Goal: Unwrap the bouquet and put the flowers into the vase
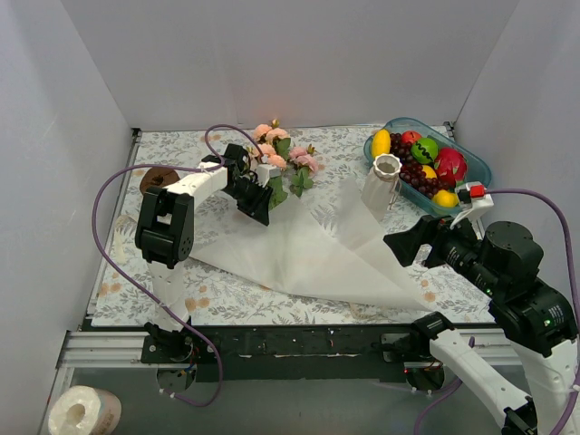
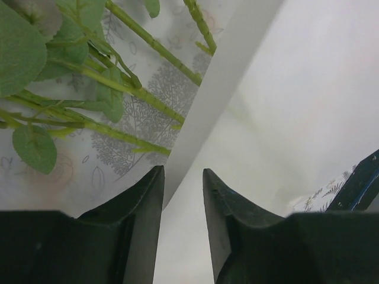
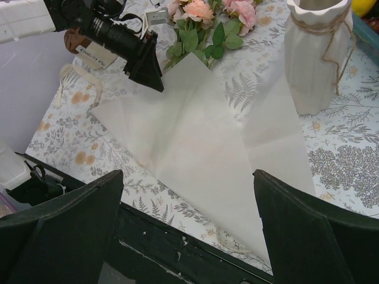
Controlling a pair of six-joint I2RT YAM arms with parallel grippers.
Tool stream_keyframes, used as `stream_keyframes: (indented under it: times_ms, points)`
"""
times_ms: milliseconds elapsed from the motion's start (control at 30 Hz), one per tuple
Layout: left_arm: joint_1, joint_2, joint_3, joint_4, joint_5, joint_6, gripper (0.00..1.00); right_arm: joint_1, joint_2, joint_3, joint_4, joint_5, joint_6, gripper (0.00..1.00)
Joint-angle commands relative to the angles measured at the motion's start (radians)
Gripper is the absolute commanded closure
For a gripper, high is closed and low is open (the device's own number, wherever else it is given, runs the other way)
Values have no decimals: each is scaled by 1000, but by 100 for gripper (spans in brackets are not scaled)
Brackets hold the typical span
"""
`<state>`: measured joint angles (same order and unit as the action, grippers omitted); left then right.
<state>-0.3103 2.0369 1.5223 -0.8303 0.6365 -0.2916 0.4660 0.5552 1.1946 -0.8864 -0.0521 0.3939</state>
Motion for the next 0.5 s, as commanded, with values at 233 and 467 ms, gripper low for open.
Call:
stream_keyframes:
  times_ms: [233, 467]
  points:
    - [2, -83, 15, -15, 17, 16, 86, 0, -6, -6, 64, -12, 17, 2]
    - [-4, -174, 10, -9, -24, 37, 89, 0, -9, -16, 81, -28, 25, 2]
